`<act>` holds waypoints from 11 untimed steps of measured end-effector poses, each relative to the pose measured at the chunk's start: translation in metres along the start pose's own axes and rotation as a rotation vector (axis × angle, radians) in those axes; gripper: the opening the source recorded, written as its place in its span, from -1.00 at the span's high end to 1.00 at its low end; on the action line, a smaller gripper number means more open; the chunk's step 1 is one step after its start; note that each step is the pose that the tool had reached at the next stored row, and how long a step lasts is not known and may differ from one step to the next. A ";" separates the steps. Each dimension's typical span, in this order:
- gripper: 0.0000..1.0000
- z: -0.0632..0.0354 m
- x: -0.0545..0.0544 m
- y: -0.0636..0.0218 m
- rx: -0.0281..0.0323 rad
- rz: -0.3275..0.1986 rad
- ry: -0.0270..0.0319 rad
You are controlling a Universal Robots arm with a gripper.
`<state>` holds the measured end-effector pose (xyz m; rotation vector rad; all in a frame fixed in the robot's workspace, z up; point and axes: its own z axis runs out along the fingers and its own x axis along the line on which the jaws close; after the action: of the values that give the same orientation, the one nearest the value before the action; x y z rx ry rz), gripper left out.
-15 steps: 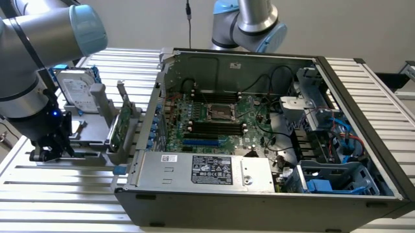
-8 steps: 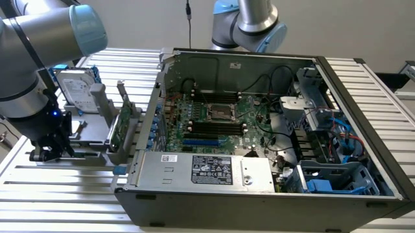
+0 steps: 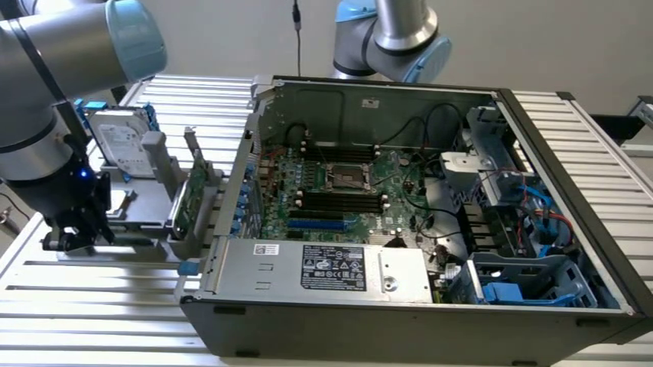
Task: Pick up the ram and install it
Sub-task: 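Pick up the ram and move it above insertion slot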
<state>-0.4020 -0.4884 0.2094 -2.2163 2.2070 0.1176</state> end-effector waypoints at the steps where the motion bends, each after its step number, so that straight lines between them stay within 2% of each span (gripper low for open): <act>1: 0.73 -0.0021 0.000 0.0001 0.0000 0.000 0.0000; 6: 0.73 -0.0150 -0.001 0.0007 -0.0015 0.000 0.0000; 11: 0.73 -0.0351 -0.002 0.0014 -0.0044 0.000 -0.0001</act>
<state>-0.4018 -0.4884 0.2446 -2.2183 2.2091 0.1227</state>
